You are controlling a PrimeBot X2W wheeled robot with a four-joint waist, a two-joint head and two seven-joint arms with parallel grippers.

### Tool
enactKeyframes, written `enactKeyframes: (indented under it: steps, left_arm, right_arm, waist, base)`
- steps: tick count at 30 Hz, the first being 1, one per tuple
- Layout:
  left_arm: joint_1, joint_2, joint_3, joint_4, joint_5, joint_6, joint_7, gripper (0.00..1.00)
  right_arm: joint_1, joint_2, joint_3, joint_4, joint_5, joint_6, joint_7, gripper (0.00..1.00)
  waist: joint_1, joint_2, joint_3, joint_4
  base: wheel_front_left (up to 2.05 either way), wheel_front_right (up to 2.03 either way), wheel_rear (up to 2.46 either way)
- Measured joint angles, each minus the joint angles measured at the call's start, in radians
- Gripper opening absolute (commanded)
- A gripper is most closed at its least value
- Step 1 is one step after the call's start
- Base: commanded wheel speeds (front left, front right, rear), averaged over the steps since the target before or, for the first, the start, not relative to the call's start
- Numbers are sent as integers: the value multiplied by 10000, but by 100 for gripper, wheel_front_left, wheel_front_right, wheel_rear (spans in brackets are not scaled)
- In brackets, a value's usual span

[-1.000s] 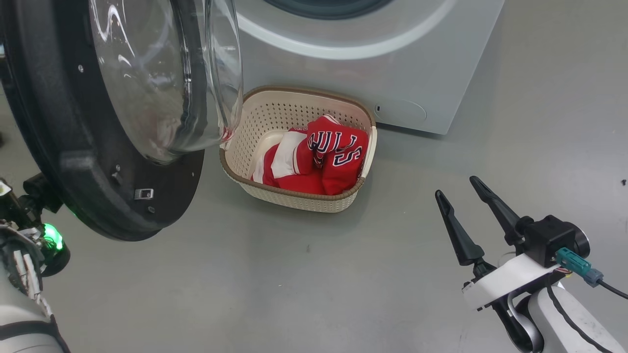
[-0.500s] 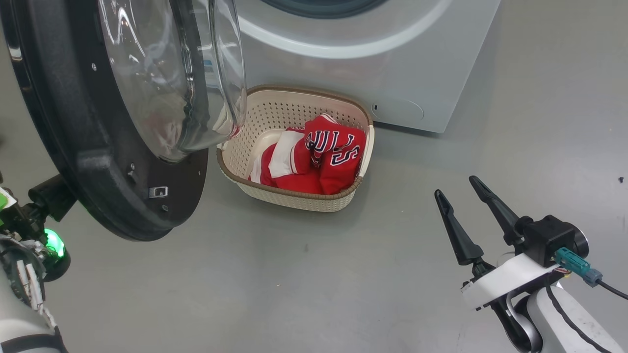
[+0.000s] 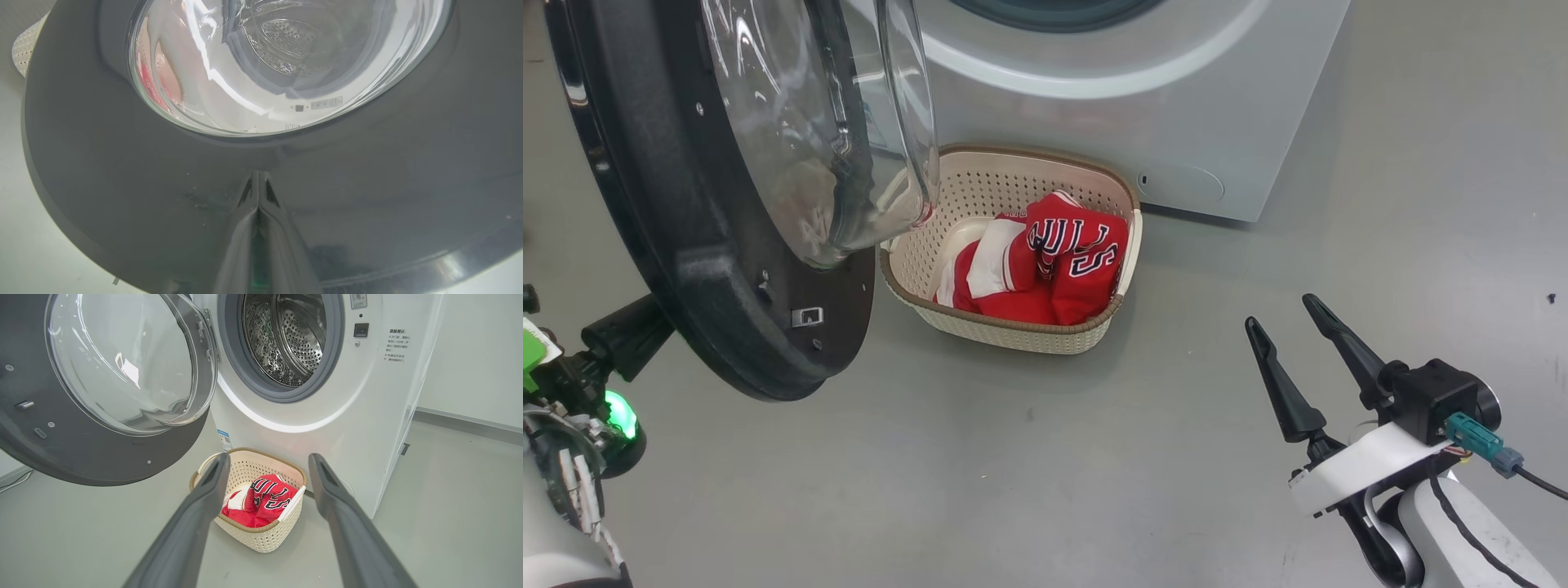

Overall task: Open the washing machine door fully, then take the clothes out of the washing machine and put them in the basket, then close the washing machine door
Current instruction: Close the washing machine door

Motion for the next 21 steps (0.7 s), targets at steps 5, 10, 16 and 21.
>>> enactKeyframes:
  steps: [5, 10, 16, 21]
  left_arm:
    - [226, -44, -127, -458, 100, 2, -594, 0]
    - [337, -61, -167, -984, 472, -61, -1567, 0]
    - [469, -61, -90, -1722, 1348, -182, -2846, 0]
    - [830, 130, -324, -2345, 2437, -224, -3705, 0]
  right_arm:
    - [0, 19, -17, 17, 0, 0, -2, 100]
    - [1, 27, -90, 88, 0, 0, -2, 100]
    - [7, 82, -96, 155, 0, 0, -13, 100]
    - [12, 157, -81, 217, 0, 0, -13, 100]
  waist:
    - [0, 0, -3, 12]
    - [0, 0, -38, 106]
    - [0, 0, -175, 253]
    - [0, 0, -292, 330]
  base:
    - [0, 0, 0]
    - [0, 0, 0]
    - [0, 0, 0]
    - [0, 0, 0]
